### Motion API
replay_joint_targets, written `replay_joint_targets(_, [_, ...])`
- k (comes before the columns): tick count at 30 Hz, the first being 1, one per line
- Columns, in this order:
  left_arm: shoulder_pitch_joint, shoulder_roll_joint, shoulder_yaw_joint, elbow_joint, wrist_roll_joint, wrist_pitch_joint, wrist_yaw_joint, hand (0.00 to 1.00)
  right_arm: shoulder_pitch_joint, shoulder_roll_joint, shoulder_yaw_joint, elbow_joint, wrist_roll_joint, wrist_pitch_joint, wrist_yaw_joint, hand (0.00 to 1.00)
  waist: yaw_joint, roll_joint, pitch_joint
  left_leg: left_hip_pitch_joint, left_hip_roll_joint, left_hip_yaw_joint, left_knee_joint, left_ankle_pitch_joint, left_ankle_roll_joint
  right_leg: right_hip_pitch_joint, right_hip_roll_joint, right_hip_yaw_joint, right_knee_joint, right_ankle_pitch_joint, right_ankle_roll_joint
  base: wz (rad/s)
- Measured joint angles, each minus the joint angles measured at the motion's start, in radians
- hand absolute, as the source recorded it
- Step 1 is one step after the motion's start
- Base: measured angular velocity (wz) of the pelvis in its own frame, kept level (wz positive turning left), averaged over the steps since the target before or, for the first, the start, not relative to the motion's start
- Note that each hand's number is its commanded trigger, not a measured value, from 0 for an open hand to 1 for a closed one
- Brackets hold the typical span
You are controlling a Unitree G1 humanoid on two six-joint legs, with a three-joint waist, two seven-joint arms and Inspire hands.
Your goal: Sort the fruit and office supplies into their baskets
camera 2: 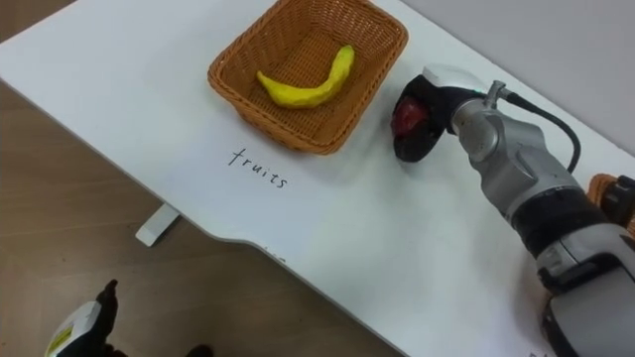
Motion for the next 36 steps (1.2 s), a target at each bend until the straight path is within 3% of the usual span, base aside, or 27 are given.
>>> replay_joint_targets(6, [0.030,0.005,0.000,-0.061,0.010,-0.001,0.008,0.00,0.002,-0.005,-0.001,-0.024,0.024,-0.003,0.005,1.00,-0.014,0.004,-0.0064,0.003,-0.001,-0.001,0.001,0.000,0.000,0.004,0.000,0.004,0.000,0.000,0.000,0.00])
replay_joint_targets(11, [0.049,0.004,0.005,-0.092,0.011,-0.012,0.045,0.00,0.053,-0.034,-0.006,-0.135,0.043,-0.018,0.027,1.00,-0.039,0.007,-0.0085,0.009,-0.001,0.000,0.001,0.000,0.000,0.009,-0.001,0.004,0.000,0.000,0.000,0.00])
replay_joint_targets(16, [0.091,-0.005,0.026,-0.144,0.022,-0.015,0.048,0.00,0.128,-0.040,-0.089,-0.269,0.044,-0.035,0.099,1.00,-0.073,0.014,-0.0111,0.009,-0.003,0.000,0.013,0.000,0.001,0.016,-0.002,0.004,0.000,0.000,0.000,0.01])
replay_joint_targets(21, [0.130,-0.014,0.053,-0.172,0.020,-0.015,0.047,0.00,0.137,-0.043,-0.146,-0.364,0.053,-0.042,0.133,1.00,-0.123,0.045,-0.0259,0.041,-0.002,0.006,0.008,-0.001,0.001,0.043,-0.003,0.017,0.000,0.000,0.000,-0.04])
replay_joint_targets(24, [0.134,-0.047,0.078,-0.162,0.021,-0.019,0.057,0.00,0.137,-0.045,-0.180,-0.388,0.049,-0.048,0.143,1.00,-0.126,0.055,-0.0367,0.090,-0.002,0.021,-0.025,0.007,0.005,0.072,-0.009,0.030,0.000,-0.001,0.001,-0.15])
replay_joint_targets(25, [0.140,-0.054,0.083,-0.161,0.021,-0.019,0.067,0.00,0.135,-0.045,-0.193,-0.395,0.042,-0.047,0.154,1.00,-0.137,0.053,-0.0451,0.103,-0.002,0.022,-0.034,0.010,0.005,0.081,-0.010,0.031,0.000,-0.001,0.001,-0.09])
replay_joint_targets(30, [0.150,-0.071,0.093,-0.163,0.020,-0.019,0.066,0.00,0.133,-0.055,-0.239,-0.424,0.039,-0.030,0.175,1.00,-0.148,0.046,-0.0526,0.150,-0.001,0.031,-0.050,0.011,0.006,0.117,-0.011,0.036,0.000,-0.001,0.001,-0.05])
replay_joint_targets(36, [0.181,-0.072,0.099,-0.169,0.022,-0.009,0.064,0.00,0.134,-0.068,-0.246,-0.557,0.024,-0.019,0.176,1.00,-0.166,0.043,-0.0540,0.167,-0.002,0.029,-0.055,0.011,0.006,0.136,-0.011,0.041,0.000,-0.001,0.001,0.01])
